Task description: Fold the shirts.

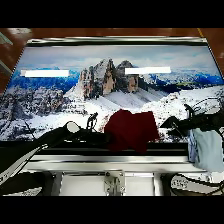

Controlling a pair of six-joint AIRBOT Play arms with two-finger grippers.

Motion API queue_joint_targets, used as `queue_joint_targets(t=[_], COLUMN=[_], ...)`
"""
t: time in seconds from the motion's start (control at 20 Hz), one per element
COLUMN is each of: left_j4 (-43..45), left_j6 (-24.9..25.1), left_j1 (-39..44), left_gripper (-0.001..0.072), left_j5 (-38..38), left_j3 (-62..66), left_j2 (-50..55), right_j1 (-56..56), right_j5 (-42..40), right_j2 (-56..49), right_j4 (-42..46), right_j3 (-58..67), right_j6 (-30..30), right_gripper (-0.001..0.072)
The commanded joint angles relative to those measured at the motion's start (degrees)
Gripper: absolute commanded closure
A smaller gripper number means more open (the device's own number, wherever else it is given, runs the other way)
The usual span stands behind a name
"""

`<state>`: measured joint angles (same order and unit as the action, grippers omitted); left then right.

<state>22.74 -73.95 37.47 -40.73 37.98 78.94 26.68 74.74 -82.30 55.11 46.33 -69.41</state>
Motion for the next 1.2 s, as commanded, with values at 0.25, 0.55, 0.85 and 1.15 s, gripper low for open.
queue_joint_targets(t=[0.25, 0.55, 0.85, 1.15], left_j4=[0.6, 4.2, 39.4, 46.2], left_j6=[0.2, 0.2, -9.7, -5.2], left_j1=[-0.1, -6.6, -16.2, -16.0], left_gripper=[0.0666, 0.0668, 0.0668, 0.0667], left_j5=[-0.2, 0.6, -15.0, -12.7], left_j3=[0.2, 0.9, 21.8, 60.5], left_j2=[-1.6, -5.1, -17.0, -20.6], right_j1=[-6.5, -12.5, -12.5, -20.2], right_j5=[-5.2, -5.8, -4.4, -17.2], right_j2=[-4.9, -5.2, 8.9, 23.6], right_j4=[-5.8, -6.7, -13.9, -21.4], right_j3=[-3.7, 2.2, 26.7, 48.5], right_j6=[1.6, 1.6, 3.7, 4.0], right_gripper=[0.0024, 0.0644, 0.0646, 0.0645])
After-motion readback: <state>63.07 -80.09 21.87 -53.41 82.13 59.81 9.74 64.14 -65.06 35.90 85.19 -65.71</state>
